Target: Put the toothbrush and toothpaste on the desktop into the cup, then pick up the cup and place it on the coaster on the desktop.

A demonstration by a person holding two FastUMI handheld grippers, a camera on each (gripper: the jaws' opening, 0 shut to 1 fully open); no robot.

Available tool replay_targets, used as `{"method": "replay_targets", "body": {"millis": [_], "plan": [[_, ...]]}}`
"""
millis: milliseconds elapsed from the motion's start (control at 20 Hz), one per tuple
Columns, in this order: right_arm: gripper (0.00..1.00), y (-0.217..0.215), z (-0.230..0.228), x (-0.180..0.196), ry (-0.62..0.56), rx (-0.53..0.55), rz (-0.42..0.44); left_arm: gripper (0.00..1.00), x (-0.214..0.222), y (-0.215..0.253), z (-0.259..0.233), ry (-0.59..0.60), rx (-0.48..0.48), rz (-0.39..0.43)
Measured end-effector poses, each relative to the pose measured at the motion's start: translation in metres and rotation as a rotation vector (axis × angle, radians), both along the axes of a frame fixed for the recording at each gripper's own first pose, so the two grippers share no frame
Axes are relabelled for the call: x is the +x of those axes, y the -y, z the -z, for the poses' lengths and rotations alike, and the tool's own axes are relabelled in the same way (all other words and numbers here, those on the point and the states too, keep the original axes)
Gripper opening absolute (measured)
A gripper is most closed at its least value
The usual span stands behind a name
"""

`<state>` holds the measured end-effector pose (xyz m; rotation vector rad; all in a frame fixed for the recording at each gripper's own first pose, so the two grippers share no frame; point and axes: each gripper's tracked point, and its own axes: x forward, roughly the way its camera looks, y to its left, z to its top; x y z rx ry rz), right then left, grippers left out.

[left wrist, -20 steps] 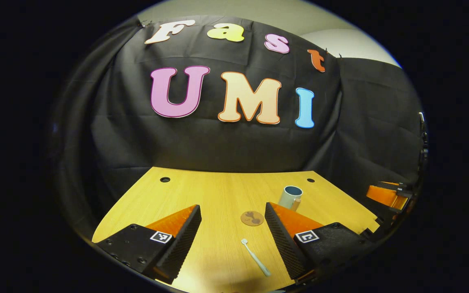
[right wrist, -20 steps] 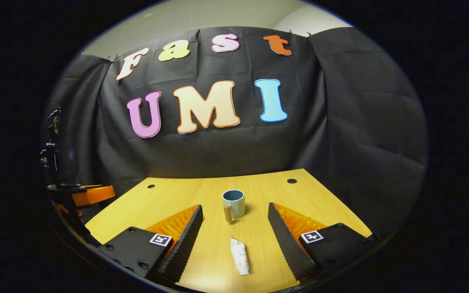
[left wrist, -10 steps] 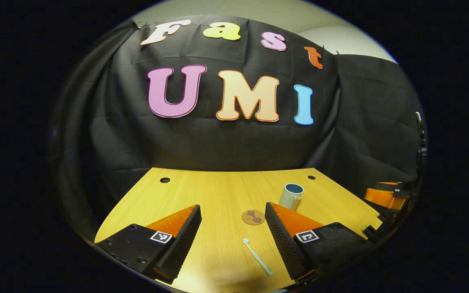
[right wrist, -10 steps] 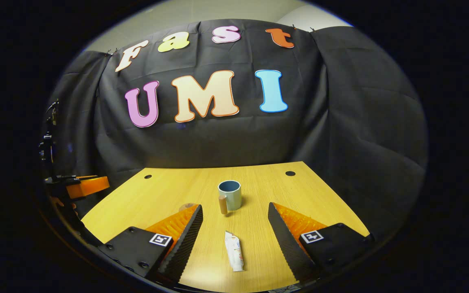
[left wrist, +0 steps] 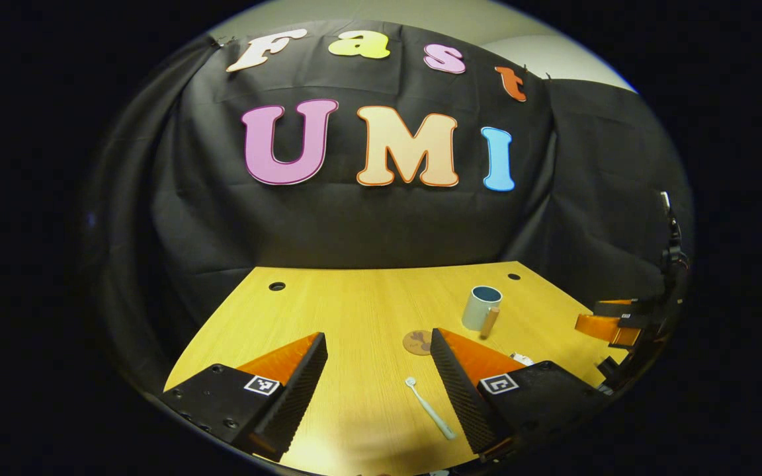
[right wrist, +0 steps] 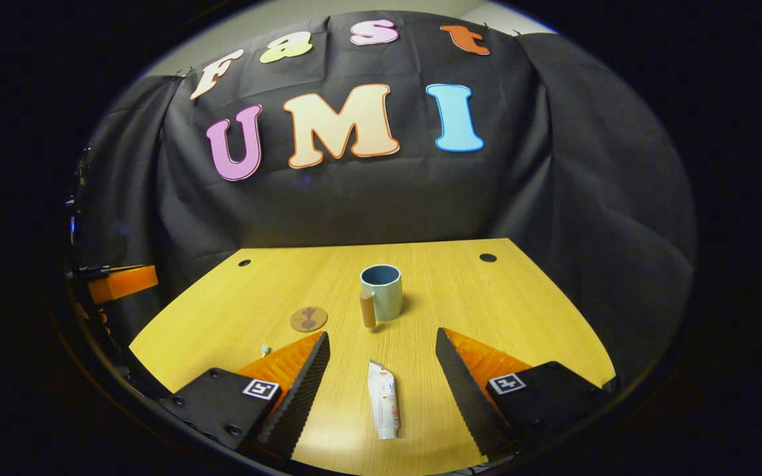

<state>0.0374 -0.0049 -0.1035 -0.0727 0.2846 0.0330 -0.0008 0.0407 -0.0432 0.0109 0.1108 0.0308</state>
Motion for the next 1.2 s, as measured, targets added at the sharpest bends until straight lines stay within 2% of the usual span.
{"method": "replay_targets", "body": {"millis": [150, 200, 350, 400, 500, 550, 600, 650, 700, 850, 950, 1100, 1150, 1200], "plan": [[0.95, -0.002, 0.017, 0.012, -0.053, 0.005, -0.04, 0.94, -0.001, 0.001, -0.001, 0.003, -0.003, -0.03], [0.99, -0.002, 0.024, 0.017, -0.075, 0.0, -0.053, 0.93, -0.001, 0.0, -0.002, 0.005, -0.001, -0.047], [0.95, 0.0, 0.049, 0.026, -0.156, -0.005, -0.094, 0.94, 0.004, 0.003, -0.002, -0.004, 0.001, -0.09], [0.99, 0.001, 0.057, 0.028, -0.186, -0.008, -0.104, 0.94, 0.005, 0.003, -0.002, -0.004, 0.002, -0.101], [0.99, 0.002, 0.072, 0.033, -0.246, -0.018, -0.116, 0.94, 0.01, 0.006, -0.004, -0.008, 0.003, -0.126], [0.95, 0.002, 0.08, 0.034, -0.272, -0.02, -0.124, 0.94, 0.011, 0.007, -0.002, -0.014, 0.0, -0.135], [0.99, 0.001, 0.086, 0.036, -0.298, -0.021, -0.136, 0.94, 0.013, 0.009, -0.001, -0.022, -0.004, -0.142], [0.95, 0.001, 0.092, 0.037, -0.323, -0.023, -0.148, 0.94, 0.016, 0.011, 0.0, -0.028, -0.008, -0.145], [0.99, 0.001, 0.097, 0.04, -0.343, -0.027, -0.156, 0.93, 0.018, 0.012, 0.001, -0.033, -0.01, -0.15], [0.95, 0.005, 0.117, 0.05, -0.409, -0.036, -0.163, 0.94, 0.021, 0.013, 0.005, -0.048, -0.023, -0.166], [0.99, 0.009, 0.133, 0.054, -0.466, -0.033, -0.165, 0.94, 0.024, 0.012, 0.008, -0.054, -0.037, -0.182], [0.97, 0.014, 0.147, 0.059, -0.511, -0.04, -0.168, 0.94, 0.028, 0.012, 0.013, -0.067, -0.047, -0.206], [0.9, 0.015, 0.152, 0.059, -0.53, -0.042, -0.17, 0.94, 0.029, 0.011, 0.014, -0.075, -0.048, -0.213], [0.87, 0.015, 0.156, 0.06, -0.545, -0.042, -0.169, 0.94, 0.029, 0.011, 0.016, -0.082, -0.05, -0.217]]}}
